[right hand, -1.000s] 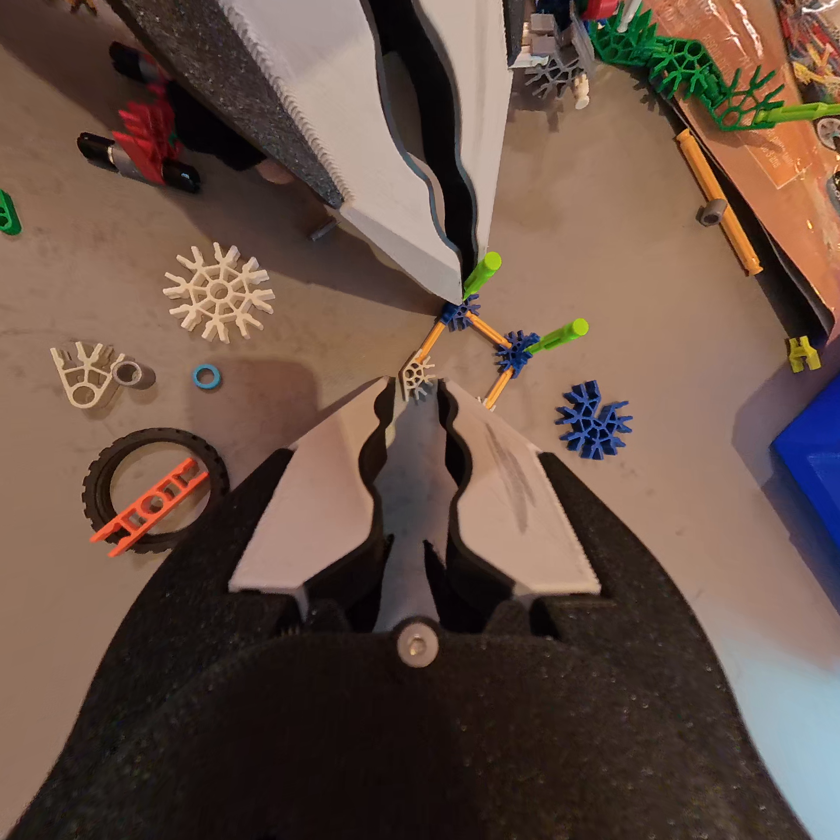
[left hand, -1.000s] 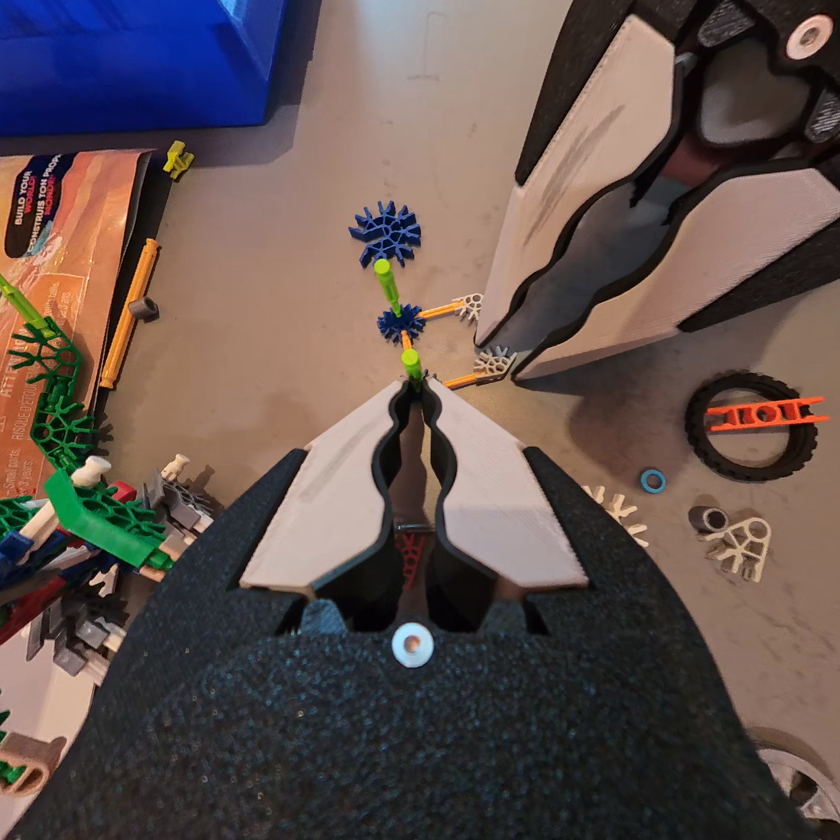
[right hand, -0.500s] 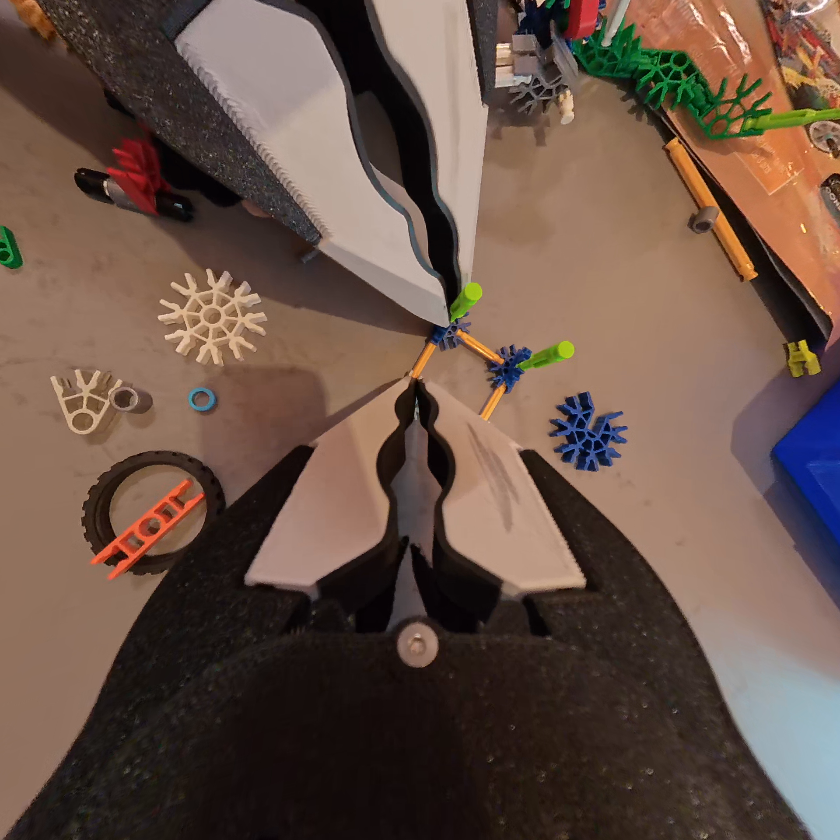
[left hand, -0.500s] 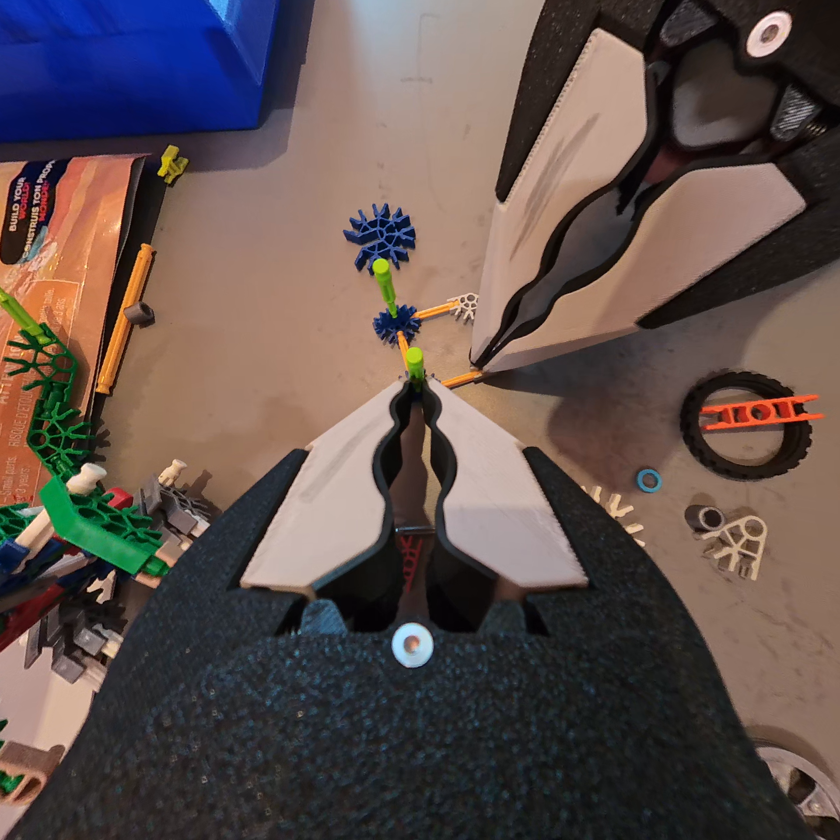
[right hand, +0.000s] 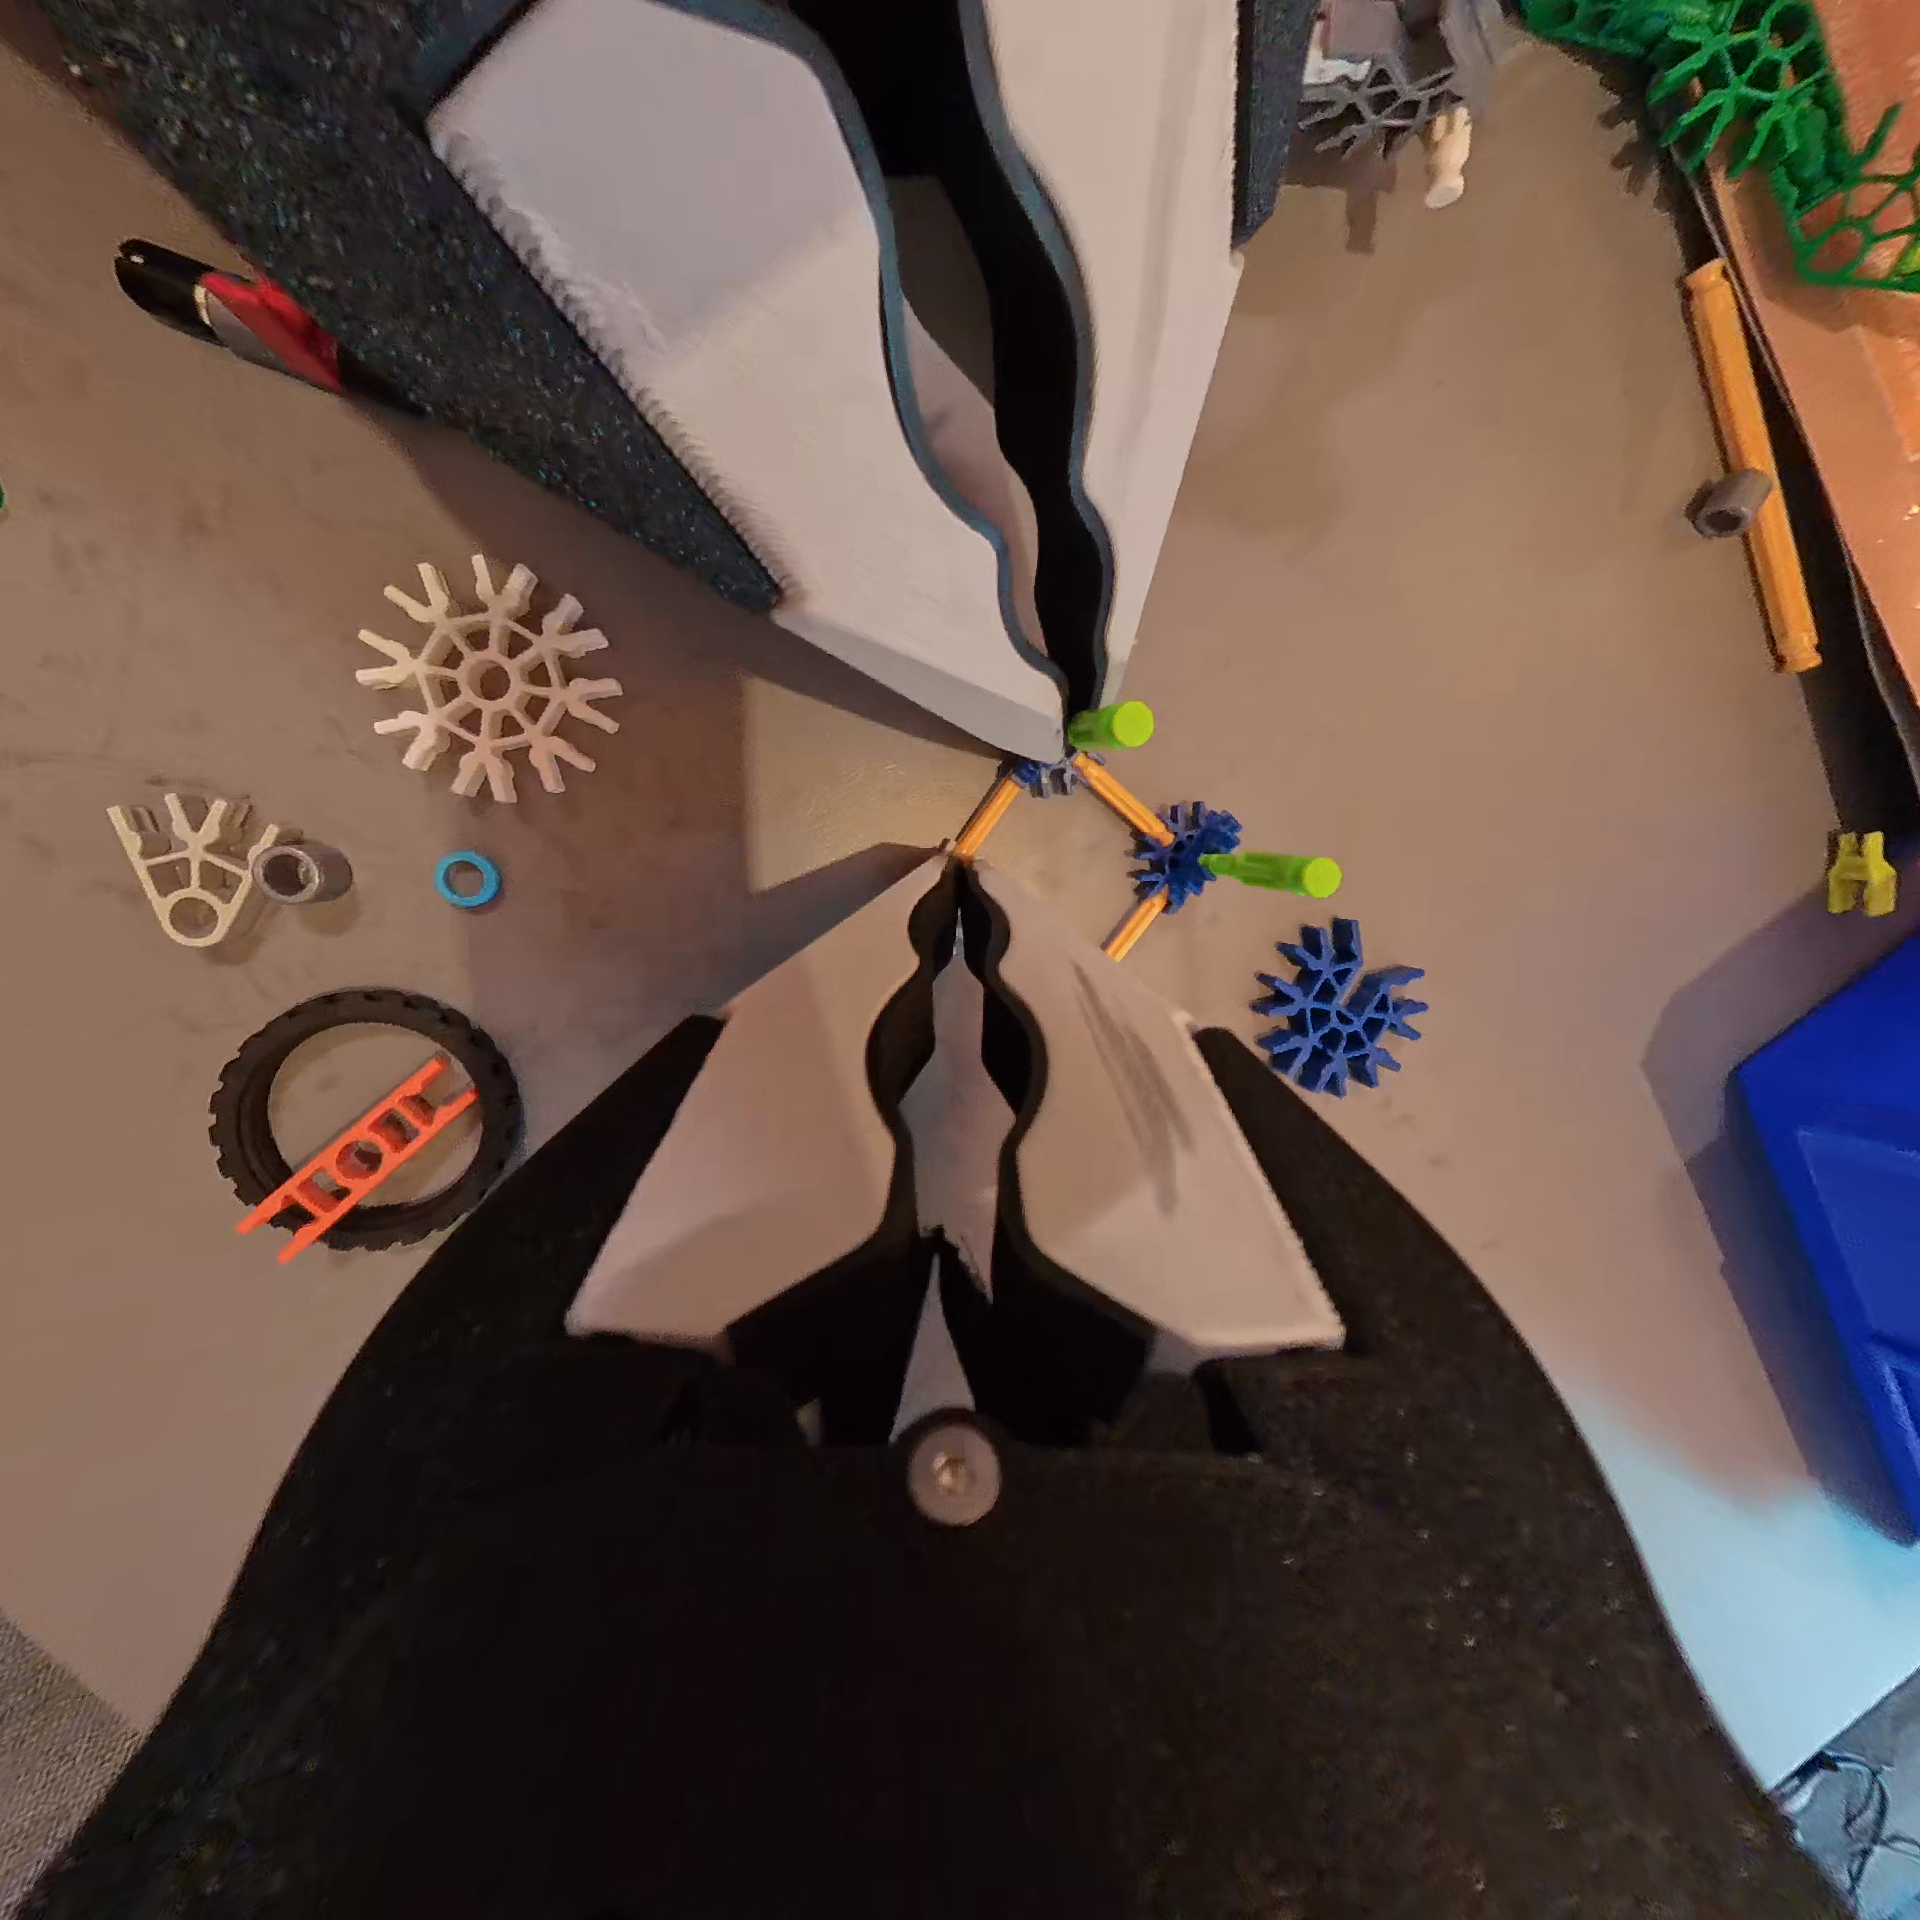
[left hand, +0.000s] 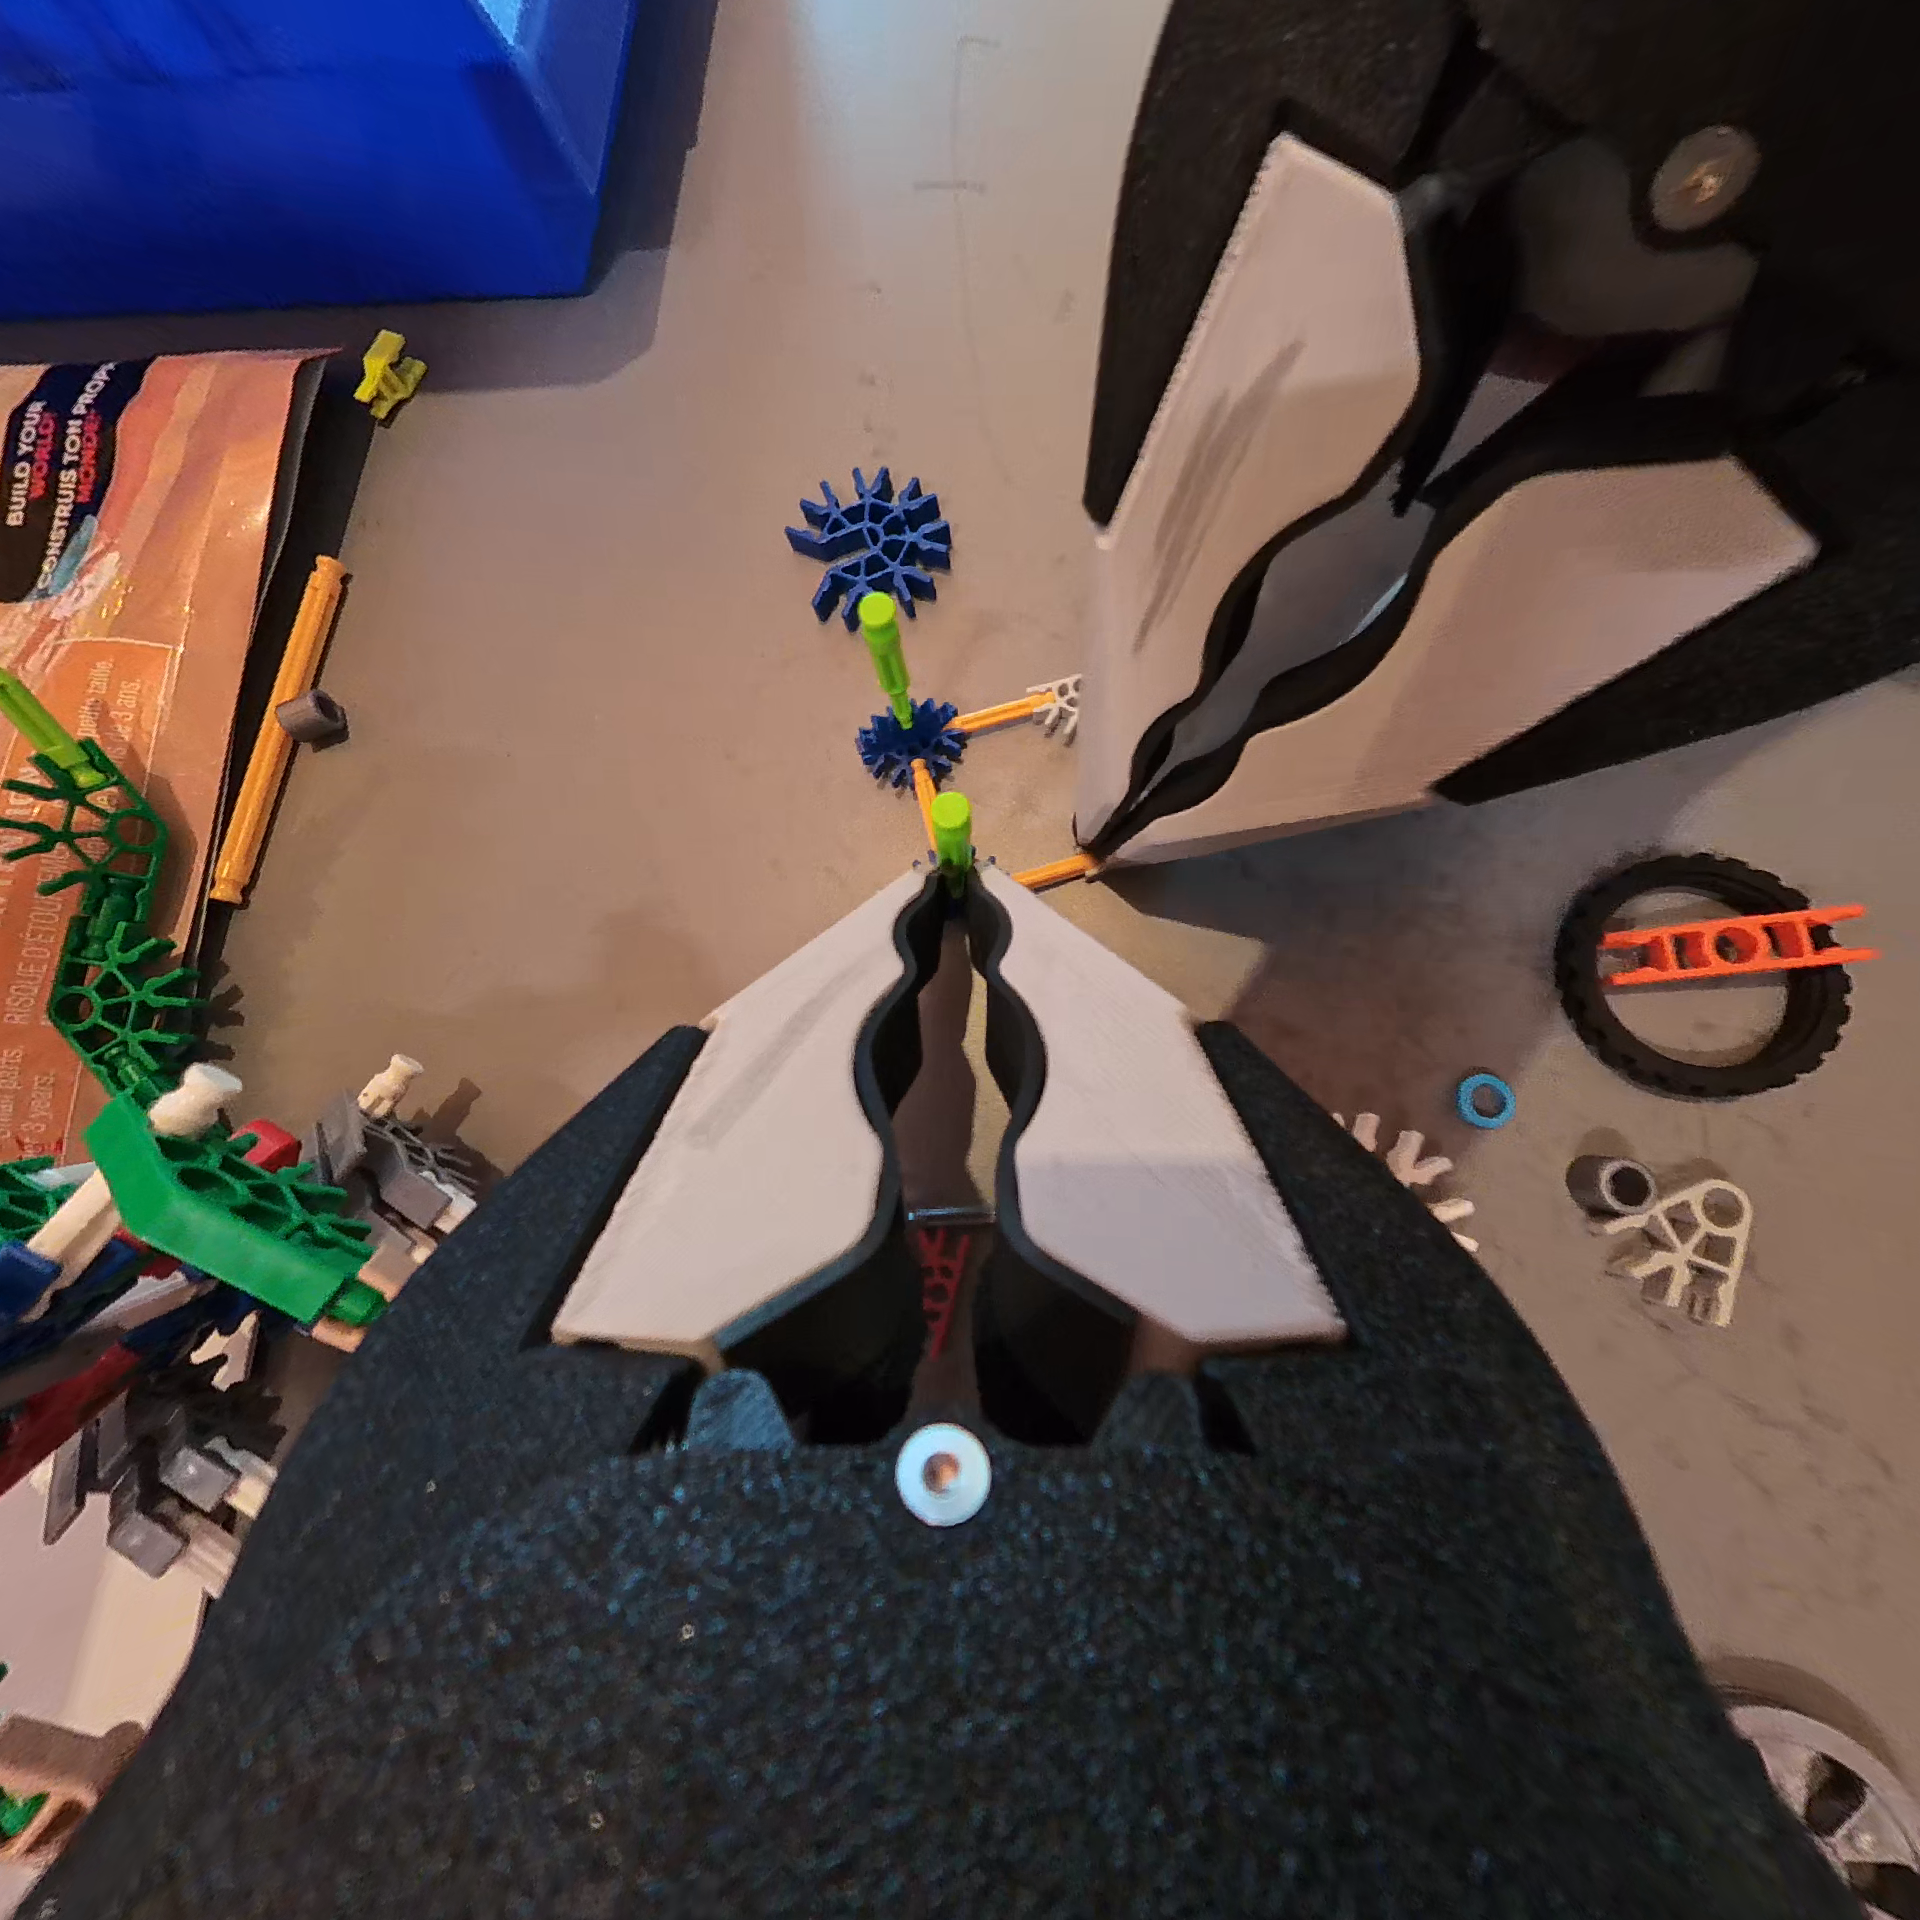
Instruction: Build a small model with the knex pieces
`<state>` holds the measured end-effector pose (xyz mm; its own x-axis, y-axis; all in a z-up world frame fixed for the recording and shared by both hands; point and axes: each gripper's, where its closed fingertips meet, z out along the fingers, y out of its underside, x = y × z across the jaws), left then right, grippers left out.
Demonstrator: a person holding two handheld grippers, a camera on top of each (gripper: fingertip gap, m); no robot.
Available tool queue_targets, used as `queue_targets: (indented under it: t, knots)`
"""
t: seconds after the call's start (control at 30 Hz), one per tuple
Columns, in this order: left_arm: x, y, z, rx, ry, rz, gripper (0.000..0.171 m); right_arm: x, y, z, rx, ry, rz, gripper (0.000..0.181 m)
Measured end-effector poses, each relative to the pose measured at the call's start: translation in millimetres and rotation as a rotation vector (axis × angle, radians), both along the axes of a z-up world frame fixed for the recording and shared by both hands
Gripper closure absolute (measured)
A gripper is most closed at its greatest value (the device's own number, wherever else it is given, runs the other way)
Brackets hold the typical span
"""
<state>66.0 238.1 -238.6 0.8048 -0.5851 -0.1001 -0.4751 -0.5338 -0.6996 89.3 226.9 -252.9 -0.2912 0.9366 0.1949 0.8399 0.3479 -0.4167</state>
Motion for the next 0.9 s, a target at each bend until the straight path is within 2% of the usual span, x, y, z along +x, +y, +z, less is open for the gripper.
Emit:
queue_targets:
  t: [0.03,0.1,0.17,0.23,0.33,0.43,0.7,0.83,0.9]
  knots:
    - [0,0,0,-0.001,-0.004,0.002,0.17,0,0,0,-0.012,-0.003,0.005,0.181]
    - [-1,-1,-1,-0.002,-0.002,0.002,0.17,0,-2,7,-0.063,0.035,-0.014,0.181]
    - [-5,-2,-1,0.002,0.003,0.008,0.171,0,0,31,-0.13,0.163,-0.056,0.179]
    - [-7,-2,-1,-0.001,0.0,0.008,0.171,9,15,47,-0.128,0.24,-0.128,0.176]
    - [-7,-1,-1,-0.002,-0.003,0.002,0.171,22,31,49,-0.088,0.26,-0.182,0.172]
    - [-8,-2,-1,-0.003,0.005,0.006,0.17,27,39,38,-0.061,0.23,-0.208,0.164]
    - [-10,0,-2,0.01,0.018,0.02,0.168,18,27,3,-0.112,0.177,-0.185,0.163]
    - [-14,3,-3,0.023,0.033,0.032,0.168,14,14,1,-0.145,0.183,-0.14,0.165]
    - [-15,4,-3,0.025,0.034,0.037,0.167,15,17,4,-0.148,0.194,-0.152,0.165]
